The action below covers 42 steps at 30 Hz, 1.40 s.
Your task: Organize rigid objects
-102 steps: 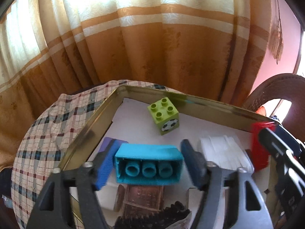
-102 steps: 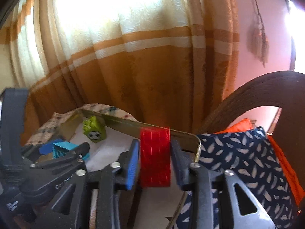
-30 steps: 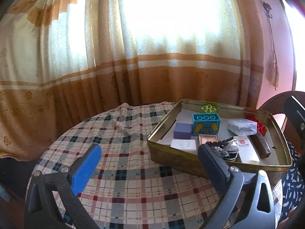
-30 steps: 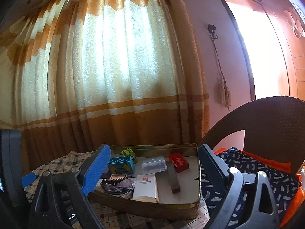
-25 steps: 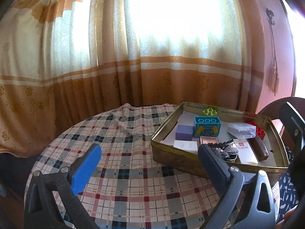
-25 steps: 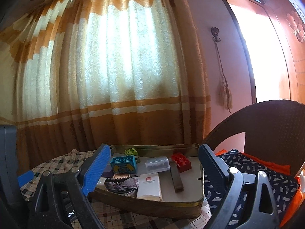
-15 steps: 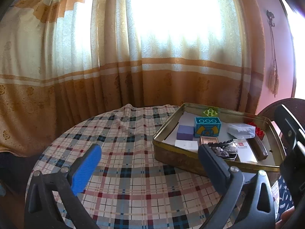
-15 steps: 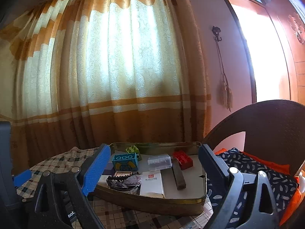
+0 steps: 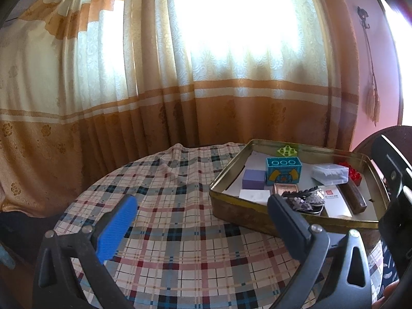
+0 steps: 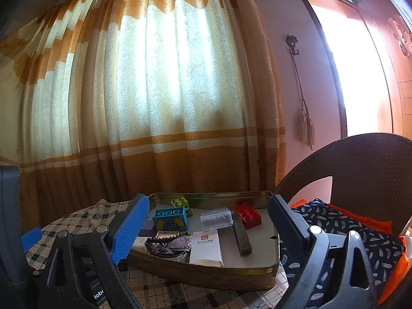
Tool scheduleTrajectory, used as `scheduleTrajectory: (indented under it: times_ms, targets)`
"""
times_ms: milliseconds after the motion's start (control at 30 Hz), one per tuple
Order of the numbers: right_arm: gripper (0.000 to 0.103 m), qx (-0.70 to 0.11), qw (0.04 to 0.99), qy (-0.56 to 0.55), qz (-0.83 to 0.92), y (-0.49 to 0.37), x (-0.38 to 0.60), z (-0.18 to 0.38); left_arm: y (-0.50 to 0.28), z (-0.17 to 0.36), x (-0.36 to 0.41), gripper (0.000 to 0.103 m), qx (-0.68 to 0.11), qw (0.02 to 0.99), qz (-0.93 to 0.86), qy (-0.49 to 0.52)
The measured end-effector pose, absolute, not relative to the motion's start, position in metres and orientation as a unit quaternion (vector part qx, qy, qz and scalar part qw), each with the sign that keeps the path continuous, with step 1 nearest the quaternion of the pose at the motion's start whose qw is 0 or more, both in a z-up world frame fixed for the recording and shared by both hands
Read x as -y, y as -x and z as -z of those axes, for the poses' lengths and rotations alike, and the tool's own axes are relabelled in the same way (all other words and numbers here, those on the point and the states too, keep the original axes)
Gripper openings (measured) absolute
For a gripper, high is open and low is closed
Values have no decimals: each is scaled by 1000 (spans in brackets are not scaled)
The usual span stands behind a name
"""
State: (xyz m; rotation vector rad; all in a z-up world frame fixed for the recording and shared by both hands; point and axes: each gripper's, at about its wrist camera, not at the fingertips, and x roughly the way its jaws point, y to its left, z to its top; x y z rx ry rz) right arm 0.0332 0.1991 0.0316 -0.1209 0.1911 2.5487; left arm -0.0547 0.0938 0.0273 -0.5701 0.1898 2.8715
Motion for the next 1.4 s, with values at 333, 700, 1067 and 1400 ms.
scheduleTrajectory:
  times_ms: [333,700,1067,1400]
  targets:
    - [95,-73,290,44,-953,-34,-200,-32,57,-27,-91,103,-57,95,-973,203]
    - [95,-71,293,49,-952,-33,-199,-32,59,-25,-88,103,-56,93,-972,208]
    - [95,-71,294,51,-952,-33,-200,-32,60,-24,-88,103,-58,93,-971,212]
    - [95,-70,293,53,-952,-33,-201,-31,62,-22,-85,103,-52,90,-970,218]
